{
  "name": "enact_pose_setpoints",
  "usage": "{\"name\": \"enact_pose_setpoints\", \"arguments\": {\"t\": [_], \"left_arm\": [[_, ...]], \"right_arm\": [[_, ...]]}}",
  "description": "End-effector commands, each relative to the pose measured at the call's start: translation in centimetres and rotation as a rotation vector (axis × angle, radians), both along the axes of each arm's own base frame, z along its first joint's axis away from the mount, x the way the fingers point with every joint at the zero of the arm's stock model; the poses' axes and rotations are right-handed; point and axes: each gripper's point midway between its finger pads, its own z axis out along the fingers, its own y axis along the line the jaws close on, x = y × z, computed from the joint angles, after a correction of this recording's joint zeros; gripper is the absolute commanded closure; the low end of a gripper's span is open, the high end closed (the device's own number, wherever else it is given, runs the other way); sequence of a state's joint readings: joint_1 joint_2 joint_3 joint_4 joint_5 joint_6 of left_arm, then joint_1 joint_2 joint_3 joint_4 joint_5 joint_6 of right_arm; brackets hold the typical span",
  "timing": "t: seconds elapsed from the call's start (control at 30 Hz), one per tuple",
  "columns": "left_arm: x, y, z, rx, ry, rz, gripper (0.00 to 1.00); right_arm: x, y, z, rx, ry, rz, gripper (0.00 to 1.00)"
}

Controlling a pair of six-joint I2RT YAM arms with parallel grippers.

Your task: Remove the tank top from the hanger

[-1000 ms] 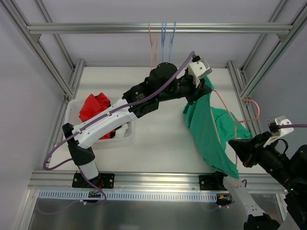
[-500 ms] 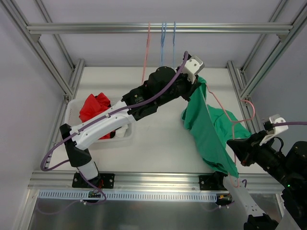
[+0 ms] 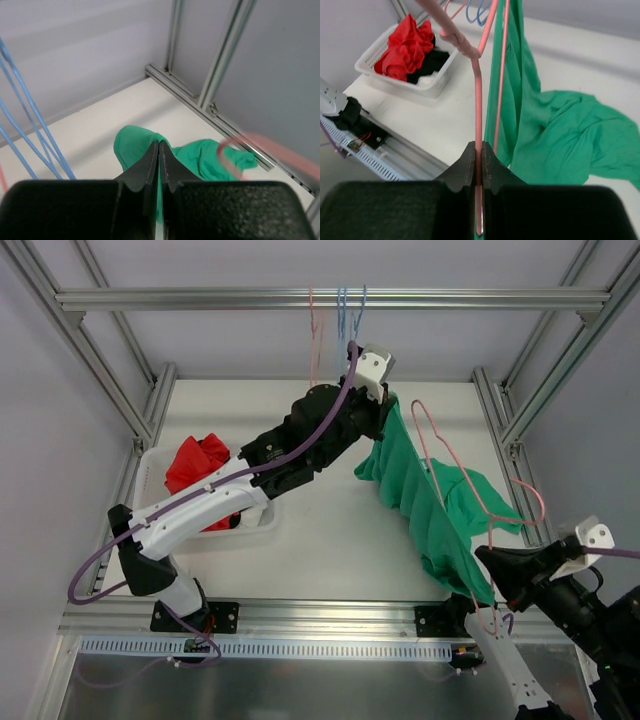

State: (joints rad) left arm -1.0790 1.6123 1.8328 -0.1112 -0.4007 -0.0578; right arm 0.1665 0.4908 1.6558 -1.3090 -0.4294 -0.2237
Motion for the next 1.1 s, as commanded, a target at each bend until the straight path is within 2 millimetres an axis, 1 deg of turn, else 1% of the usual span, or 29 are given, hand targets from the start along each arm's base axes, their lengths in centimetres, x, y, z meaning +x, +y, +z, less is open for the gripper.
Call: {"name": "enact_pose_setpoints", "arguments": {"t": [0.0, 0.03, 0.07, 0.1, 0.13, 0.17, 0.2, 0.23, 0.27, 0.3, 0.33, 0.37, 0.43, 0.47, 0.5, 0.53, 0.57, 0.6, 0.63, 0.67, 0.73, 0.77, 0.83, 0.87, 0.9, 0.97, 1.0, 1.03, 1.07], "left_arm": [[-2.6, 1.0, 2.8, -0.124, -0.01, -0.097, 1.0], [-3.3, 1.0, 2.5, -0.133, -0.001, -0.129, 1.0], [-4.2, 0.5, 0.5, -0.117, 0.022, -0.179, 1.0], [-5.8, 1.3, 1.7, -0.17, 0.012, -0.224, 1.0], [-7.0, 1.2, 1.5, -0.183, 0.012, -0.277, 1.0], [-9.5, 0.0, -0.4, -0.178, 0.018, -0.431, 1.0], [-11.9, 0.6, 0.2, -0.203, -0.002, -0.536, 1.0], [-14.0, 0.3, -0.4, -0.204, -0.004, -0.629, 1.0], [-15.8, -0.1, -2.8, -0.174, 0.018, -0.715, 1.0], [-18.8, -0.3, -3.6, -0.161, 0.006, -0.868, 1.0], [-20.8, -0.5, -4.6, -0.144, 0.019, -0.943, 1.0], [-21.7, -0.7, -7.1, -0.107, 0.062, -0.982, 1.0], [-22.8, -1.0, -9.9, -0.074, 0.135, -1.019, 1.0], [-22.8, -1.0, -12.4, -0.048, 0.189, -0.995, 1.0], [-22.1, -0.9, -13.3, -0.05, 0.223, -0.934, 1.0], [-21.8, -0.8, -14.0, -0.045, 0.238, -0.906, 1.0], [-21.8, -0.4, -15.4, -0.031, 0.262, -0.883, 1.0], [-21.9, 0.1, -15.2, -0.038, 0.254, -0.871, 1.0], [-21.9, 0.4, -15.5, -0.034, 0.255, -0.862, 1.0], [-22.1, 0.7, -16.3, -0.022, 0.261, -0.857, 1.0], [-22.7, 1.1, -16.6, -0.006, 0.256, -0.861, 1.0], [-22.5, 1.4, -17.7, 0.028, 0.273, -0.832, 1.0], [-22.6, 2.0, -18.0, 0.051, 0.282, -0.808, 1.0], [-22.1, 2.6, -18.7, 0.077, 0.298, -0.762, 1.0], [-22.0, 3.2, -18.3, 0.071, 0.29, -0.744, 0.85], [-22.1, 4.0, -18.6, 0.083, 0.291, -0.728, 0.66], [-22.0, 4.8, -18.4, 0.082, 0.29, -0.709, 0.41], [-22.0, 5.3, -18.6, 0.087, 0.292, -0.7, 0.32], [-22.0, 5.8, -19.3, 0.1, 0.298, -0.689, 0.23]], "right_arm": [[0.9, -0.8, 3.7, 0.073, -0.209, -0.069, 1.0], [1.6, -1.4, 4.3, 0.096, -0.244, -0.118, 1.0], [1.5, -1.8, 6.7, 0.151, -0.369, -0.143, 1.0], [1.9, -1.9, 7.6, 0.211, -0.403, -0.164, 1.0], [3.9, -1.9, 6.7, 0.234, -0.395, -0.192, 1.0], [3.4, -1.9, 10.0, 0.301, -0.553, -0.175, 1.0], [3.8, -1.5, 11.0, 0.359, -0.594, -0.159, 1.0], [5.8, -0.7, 10.2, 0.386, -0.582, -0.132, 1.0], [5.0, -0.3, 13.8, 0.442, -0.755, -0.075, 1.0], [5.4, 0.2, 15.1, 0.46, -0.83, -0.034, 1.0], [5.7, 0.4, 15.9, 0.504, -0.879, -0.016, 1.0], [5.3, 0.0, 17.8, 0.562, -1.028, -0.003, 1.0], [7.0, -0.7, 19.0, 0.607, -1.106, -0.046, 1.0], [6.9, -0.9, 20.1, 0.6, -1.128, -0.057, 1.0], [8.9, -0.2, 19.7, 0.543, -1.066, -0.056, 1.0], [9.8, 0.1, 19.6, 0.495, -1.002, -0.066, 1.0], [12.5, 0.7, 15.9, 0.402, -0.782, -0.095, 1.0], [11.3, 0.8, 16.6, 0.375, -0.738, -0.083, 1.0], [11.7, 1.3, 14.8, 0.31, -0.646, -0.063, 1.0], [12.1, 1.5, 10.8, 0.242, -0.479, -0.07, 1.0], [11.5, 0.9, 8.0, 0.211, -0.362, -0.103, 1.0], [11.4, 0.7, 4.7, 0.177, -0.233, -0.123, 1.0], [11.4, 0.2, 1.5, 0.143, -0.113, -0.164, 1.0], [11.2, -0.1, -0.8, 0.108, -0.019, -0.179, 1.0], [11.2, -0.2, -1.9, 0.086, 0.024, -0.186, 1.0], [11.2, -0.4, -3.2, 0.053, 0.094, -0.195, 1.0], [12.2, -0.3, -3.6, 0.041, 0.131, -0.198, 1.0], [12.7, -0.1, -3.5, 0.035, 0.142, -0.193, 1.0], [13.1, -0.1, -2.2, 0.037, 0.124, -0.196, 1.0]]}}
